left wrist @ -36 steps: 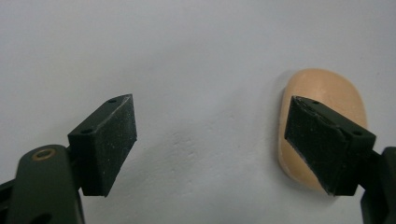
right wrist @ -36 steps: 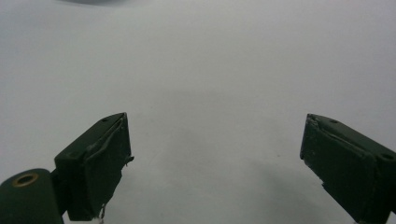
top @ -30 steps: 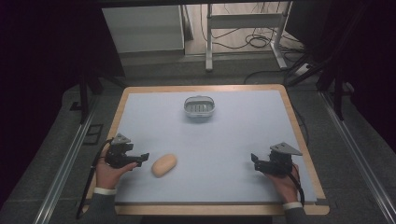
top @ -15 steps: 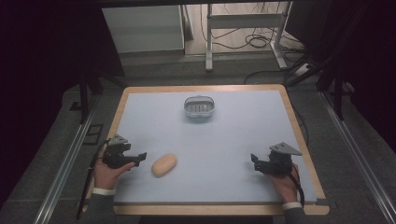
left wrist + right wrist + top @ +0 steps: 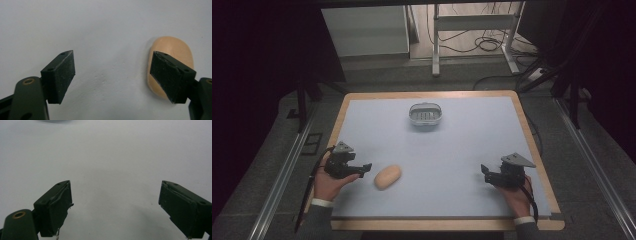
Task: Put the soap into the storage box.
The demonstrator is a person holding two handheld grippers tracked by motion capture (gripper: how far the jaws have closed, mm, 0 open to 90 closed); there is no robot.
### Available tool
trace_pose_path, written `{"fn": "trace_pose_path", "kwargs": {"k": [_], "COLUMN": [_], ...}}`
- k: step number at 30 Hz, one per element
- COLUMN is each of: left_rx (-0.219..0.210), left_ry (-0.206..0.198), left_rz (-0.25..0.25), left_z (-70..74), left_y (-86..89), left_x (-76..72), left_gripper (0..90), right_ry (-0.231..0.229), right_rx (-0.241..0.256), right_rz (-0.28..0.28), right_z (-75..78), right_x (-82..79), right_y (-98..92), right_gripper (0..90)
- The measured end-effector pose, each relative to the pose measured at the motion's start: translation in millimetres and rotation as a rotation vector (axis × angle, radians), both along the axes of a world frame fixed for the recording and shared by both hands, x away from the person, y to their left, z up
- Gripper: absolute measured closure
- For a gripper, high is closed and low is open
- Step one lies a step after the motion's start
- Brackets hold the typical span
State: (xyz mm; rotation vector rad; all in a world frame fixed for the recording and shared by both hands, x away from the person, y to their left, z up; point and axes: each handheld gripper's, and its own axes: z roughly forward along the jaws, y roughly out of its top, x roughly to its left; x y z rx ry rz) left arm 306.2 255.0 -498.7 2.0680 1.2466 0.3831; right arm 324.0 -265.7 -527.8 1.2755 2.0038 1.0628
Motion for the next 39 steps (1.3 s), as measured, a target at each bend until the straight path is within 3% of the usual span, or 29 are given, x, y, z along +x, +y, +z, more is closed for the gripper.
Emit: {"fn": "trace_pose_path", "kwargs": {"k": [14,25,39], "left_rx": [0.044,0.077,0.108], "left_ry": [0.027,0.05,0.09], "left_rz": [-0.102,-0.16,-0.213], "left_z": [19.3,20.0,9.4], "left_y": [-21.7,-39.7,-60.3], "left_x": [3.1,2.8,5.0], "left_gripper": [21.9,21.7,21.5], "right_ry": [0.007,0.006,0.006], "right_rx": [0.014,0.018,0.015], "right_rz": [-0.009,-0.013,-0.017], "right_z": [-0.2,-0.1,-0.2], "right_x": [0.9,0.6,0.8], "right_y": [-1.3,-1.3,-1.3], "right_gripper": [11.5,11.5,11.5]}}
